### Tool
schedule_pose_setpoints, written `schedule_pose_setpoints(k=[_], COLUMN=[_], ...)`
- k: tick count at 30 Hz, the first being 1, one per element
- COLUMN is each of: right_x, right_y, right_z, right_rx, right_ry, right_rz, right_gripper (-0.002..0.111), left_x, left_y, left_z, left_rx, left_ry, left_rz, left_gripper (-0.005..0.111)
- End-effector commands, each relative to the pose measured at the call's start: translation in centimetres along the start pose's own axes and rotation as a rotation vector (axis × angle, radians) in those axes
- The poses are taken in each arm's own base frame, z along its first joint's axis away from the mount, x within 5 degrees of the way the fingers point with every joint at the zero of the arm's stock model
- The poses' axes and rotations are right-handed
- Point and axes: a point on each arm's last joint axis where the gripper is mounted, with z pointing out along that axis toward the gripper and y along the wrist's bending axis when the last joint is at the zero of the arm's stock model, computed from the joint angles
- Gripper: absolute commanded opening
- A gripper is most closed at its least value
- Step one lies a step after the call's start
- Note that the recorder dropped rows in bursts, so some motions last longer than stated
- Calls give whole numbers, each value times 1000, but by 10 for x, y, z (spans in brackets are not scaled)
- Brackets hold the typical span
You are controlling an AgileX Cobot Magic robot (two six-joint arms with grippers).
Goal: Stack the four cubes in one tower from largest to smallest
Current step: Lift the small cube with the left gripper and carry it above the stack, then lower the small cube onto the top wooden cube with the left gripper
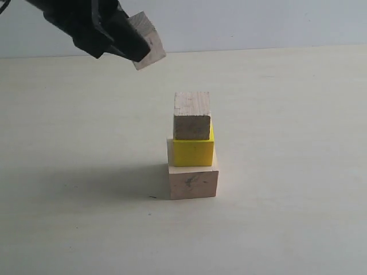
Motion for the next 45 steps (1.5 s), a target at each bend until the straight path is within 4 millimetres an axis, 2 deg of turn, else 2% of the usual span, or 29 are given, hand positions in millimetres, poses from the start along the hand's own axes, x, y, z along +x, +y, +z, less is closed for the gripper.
schedule_pose_setpoints(k=[1,11,16,22,31,45], right_x=[-1,-1,-1,-1,-1,-1], right_y=[1,1,1,1,1,0], right_z=[0,0,0,0,0,0], right_rx=[-6,-6,-6,-6,-7,-3], right_ry=[-20,-20,-20,-22,-24,-25], right_rz=[17,17,17,17,17,10], right_gripper=[0,0,0,0,0,0], left_x=[-13,-50,-57,-54,-53,-37], left_y=[-7,-2,-2,4,3,-1], left_z=[9,40,55,66,69,84], left_rx=[111,105,115,96,108,159], left_ry=[69,113,122,163,165,221], left_rz=[48,117,146,185,192,179], left_gripper=[0,0,0,0,0,0])
